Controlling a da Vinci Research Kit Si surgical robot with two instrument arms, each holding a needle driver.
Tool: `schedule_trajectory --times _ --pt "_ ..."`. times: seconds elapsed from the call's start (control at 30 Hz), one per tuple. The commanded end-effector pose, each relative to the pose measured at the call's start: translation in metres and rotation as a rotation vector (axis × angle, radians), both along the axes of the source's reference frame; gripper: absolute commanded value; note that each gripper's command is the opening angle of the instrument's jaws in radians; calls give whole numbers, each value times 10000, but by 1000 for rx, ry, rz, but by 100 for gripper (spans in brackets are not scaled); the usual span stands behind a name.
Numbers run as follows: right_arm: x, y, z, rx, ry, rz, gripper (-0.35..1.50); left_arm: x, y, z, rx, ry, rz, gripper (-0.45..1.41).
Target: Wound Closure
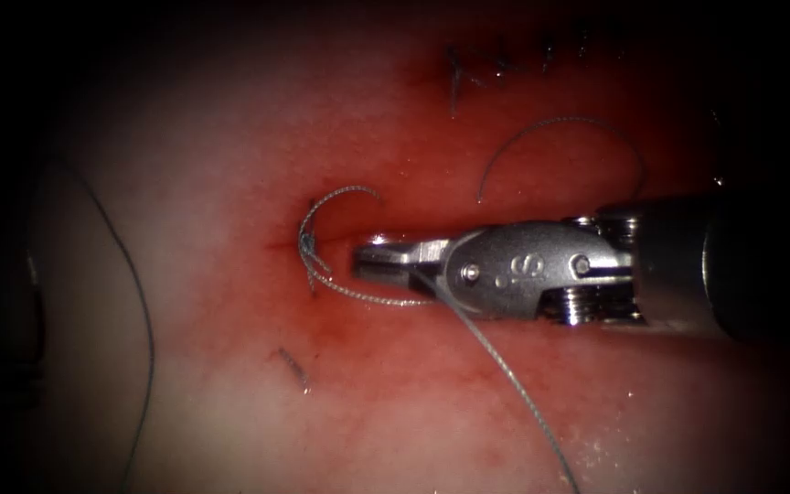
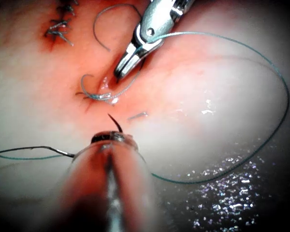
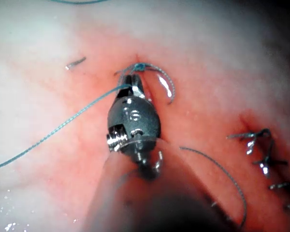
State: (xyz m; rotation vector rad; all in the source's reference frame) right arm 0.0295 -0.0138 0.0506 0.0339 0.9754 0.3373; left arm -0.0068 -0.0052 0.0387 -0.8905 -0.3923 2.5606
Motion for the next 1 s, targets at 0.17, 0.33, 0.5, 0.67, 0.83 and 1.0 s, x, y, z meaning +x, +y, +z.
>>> schedule_trajectory --times 0.17,0.33,0.5,0.67,0.83,1.0 --pt "3 -6 3 5 -20 -9 -35 -6 -1 6 -4 -1 5 -45" --pt "2 -14 -4 10 -23 -23 -35 -6 -1 6 -4 -1 5 -45" --pt "-3 -41 -25 16 -16 -69 -35 -6 -2 5 -4 -1 5 -45" --pt "-13 -82 -61 25 -25 -131 -35 -6 -2 5 -4 -1 5 -45" --pt "-20 -117 -93 31 -37 -180 -35 -8 -2 6 -4 0 3 -45" --pt "-21 -141 -113 46 -56 -226 -35 -9 -3 6 -2 -3 3 -45"
